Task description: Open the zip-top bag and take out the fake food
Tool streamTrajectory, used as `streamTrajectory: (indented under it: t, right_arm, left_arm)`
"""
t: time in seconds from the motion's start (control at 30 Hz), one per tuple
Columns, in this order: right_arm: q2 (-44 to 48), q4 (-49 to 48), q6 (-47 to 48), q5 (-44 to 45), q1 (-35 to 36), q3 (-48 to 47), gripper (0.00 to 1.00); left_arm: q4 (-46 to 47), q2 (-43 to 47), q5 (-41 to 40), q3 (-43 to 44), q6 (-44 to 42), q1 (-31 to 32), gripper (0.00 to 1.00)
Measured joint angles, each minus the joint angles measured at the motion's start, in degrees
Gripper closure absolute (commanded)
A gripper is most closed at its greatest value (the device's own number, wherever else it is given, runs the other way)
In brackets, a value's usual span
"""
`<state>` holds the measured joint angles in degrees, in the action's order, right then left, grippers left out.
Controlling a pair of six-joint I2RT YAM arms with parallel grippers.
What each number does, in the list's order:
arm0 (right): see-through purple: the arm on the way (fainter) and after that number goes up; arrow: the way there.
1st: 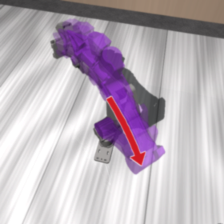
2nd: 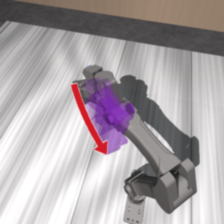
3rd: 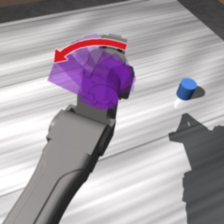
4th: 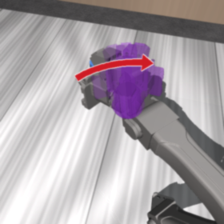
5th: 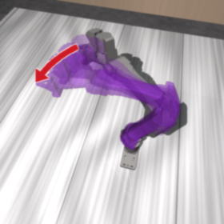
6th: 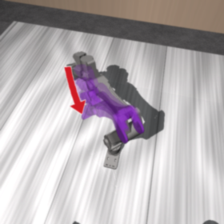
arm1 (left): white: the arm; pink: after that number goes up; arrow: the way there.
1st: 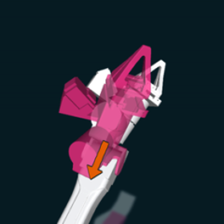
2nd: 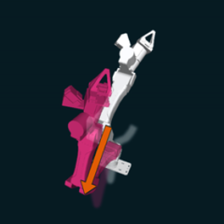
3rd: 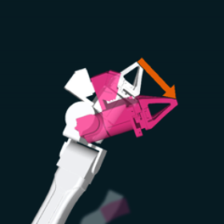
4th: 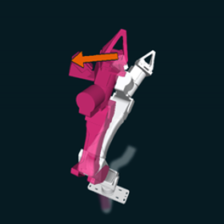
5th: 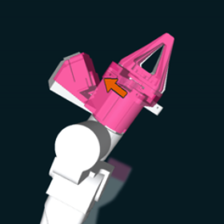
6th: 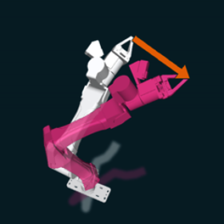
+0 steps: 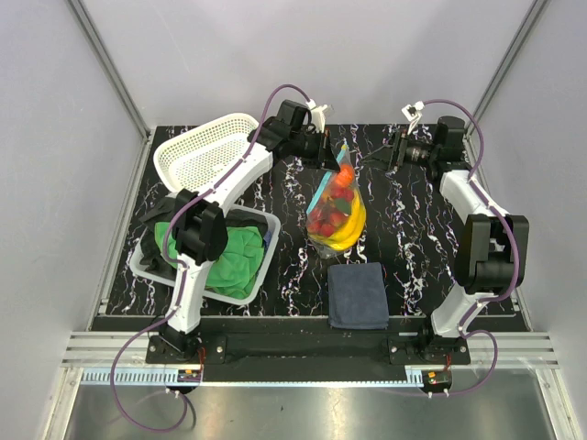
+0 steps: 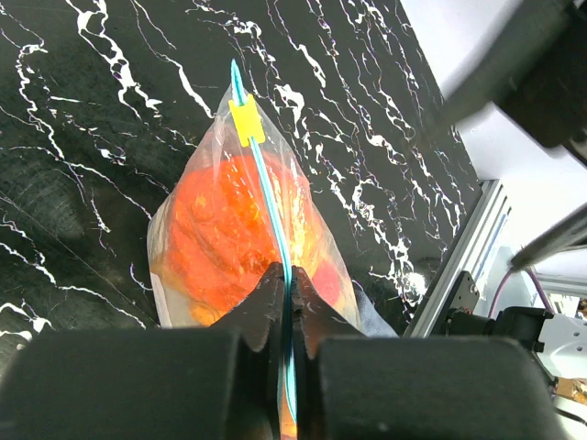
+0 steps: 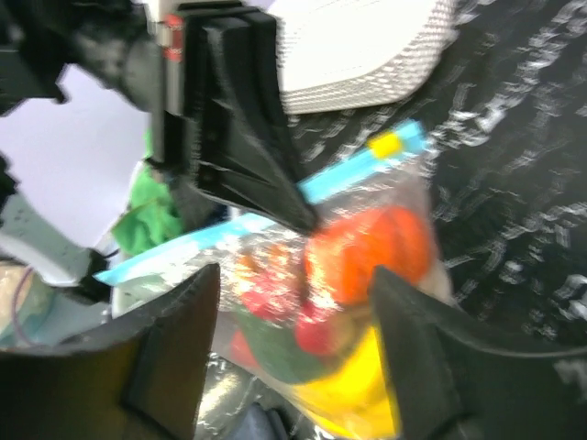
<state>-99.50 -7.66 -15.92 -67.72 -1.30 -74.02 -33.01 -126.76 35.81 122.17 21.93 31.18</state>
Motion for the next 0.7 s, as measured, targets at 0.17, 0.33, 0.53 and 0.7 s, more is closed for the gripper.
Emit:
streamTrajectory:
  t: [0.17, 0.33, 0.53, 0.7]
  right_arm:
    - [0.44, 3.3, 7.41, 2.21, -1.31, 0.0, 0.05]
    - [0.7, 4.13, 13.92, 0.9, -1.2, 0.0, 0.05]
    - [0.96, 4.15, 16.81, -1.68, -1.2, 0.0, 0.04]
    - [2.89, 4.28, 16.94, -2.86, -1.2, 0.35, 0.04]
  left_arm:
    - [-0.09, 0.17, 1.33, -0.04, -0.66, -0.02, 1.0]
    - [-0.39, 2.62, 5.05, -2.08, -2.51, -0.02, 1.0]
    - [-1.27, 9.03, 11.93, -6.32, -5.97, 0.0, 1.0]
    - [-1.29, 11.98, 17.09, -7.82, -8.52, 0.13, 1.0]
